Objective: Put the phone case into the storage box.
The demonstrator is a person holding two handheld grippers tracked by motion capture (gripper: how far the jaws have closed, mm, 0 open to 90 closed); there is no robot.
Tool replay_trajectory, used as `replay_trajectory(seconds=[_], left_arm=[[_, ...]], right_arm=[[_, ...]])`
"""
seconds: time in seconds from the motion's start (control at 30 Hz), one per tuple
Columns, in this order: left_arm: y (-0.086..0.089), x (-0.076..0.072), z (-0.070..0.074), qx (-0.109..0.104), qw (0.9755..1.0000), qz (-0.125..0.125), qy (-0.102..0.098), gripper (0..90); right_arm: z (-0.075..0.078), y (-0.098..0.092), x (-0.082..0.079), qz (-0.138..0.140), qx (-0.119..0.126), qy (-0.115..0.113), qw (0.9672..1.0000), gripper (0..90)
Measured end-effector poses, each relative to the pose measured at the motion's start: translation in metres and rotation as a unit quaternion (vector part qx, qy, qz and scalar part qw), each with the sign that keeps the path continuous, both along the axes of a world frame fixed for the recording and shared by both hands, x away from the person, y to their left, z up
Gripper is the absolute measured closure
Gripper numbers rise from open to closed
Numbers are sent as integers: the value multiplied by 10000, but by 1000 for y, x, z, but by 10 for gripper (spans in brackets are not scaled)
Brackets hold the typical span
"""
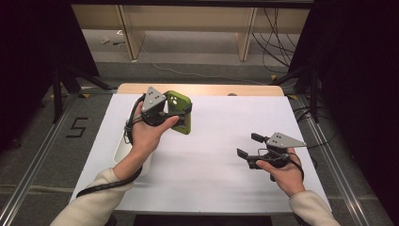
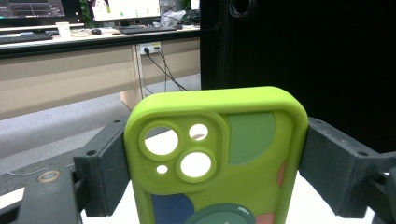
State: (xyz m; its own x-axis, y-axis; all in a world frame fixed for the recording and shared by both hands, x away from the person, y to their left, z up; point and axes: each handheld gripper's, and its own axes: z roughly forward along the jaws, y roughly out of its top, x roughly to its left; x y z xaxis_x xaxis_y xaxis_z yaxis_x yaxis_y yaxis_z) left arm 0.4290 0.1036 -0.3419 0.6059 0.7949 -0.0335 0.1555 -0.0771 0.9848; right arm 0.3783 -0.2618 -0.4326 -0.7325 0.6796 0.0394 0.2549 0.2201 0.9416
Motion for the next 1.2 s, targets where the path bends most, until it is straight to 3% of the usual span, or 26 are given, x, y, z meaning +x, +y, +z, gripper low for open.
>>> replay_trajectory(seconds=[1.2], left_arm=[[11,5,4,-18,9999,125,-17,166]], right_arm=[[-1,0,0,8,17,25,10000,160]])
